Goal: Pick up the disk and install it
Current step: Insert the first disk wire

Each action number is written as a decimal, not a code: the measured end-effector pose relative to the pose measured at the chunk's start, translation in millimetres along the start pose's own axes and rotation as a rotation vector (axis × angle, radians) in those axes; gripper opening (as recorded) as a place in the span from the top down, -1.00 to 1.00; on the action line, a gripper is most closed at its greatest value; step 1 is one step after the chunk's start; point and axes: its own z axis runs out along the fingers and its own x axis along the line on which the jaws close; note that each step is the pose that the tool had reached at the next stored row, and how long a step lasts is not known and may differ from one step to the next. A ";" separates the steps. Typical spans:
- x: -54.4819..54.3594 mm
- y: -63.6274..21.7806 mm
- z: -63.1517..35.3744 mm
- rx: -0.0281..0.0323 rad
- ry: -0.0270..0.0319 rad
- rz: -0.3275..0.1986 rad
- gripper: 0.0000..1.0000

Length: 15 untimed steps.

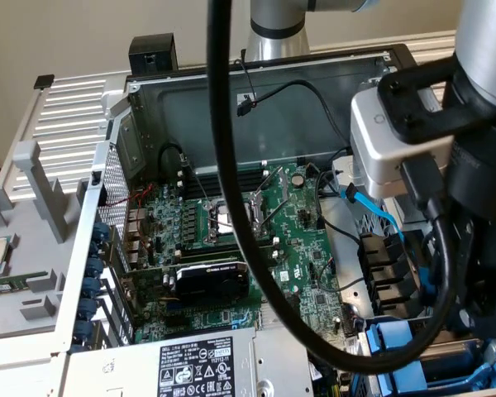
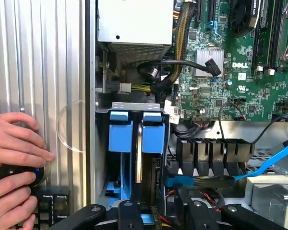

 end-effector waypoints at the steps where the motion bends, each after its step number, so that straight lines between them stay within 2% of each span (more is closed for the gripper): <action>1: 0.4 -0.8 0.3 -0.0004 -0.0010 -0.002 0.20; 7: 1.5 -6.8 2.5 -0.0043 -0.0070 -0.024 0.20; 9: 1.6 -8.8 3.2 -0.0054 -0.0106 -0.040 0.20; 12: 4.8 -9.2 3.4 -0.0067 -0.0135 -0.049 0.20; 13: 7.5 -9.2 3.3 -0.0071 -0.0169 -0.048 0.20; 15: 12.9 -9.2 3.1 -0.0073 -0.0293 -0.047 0.20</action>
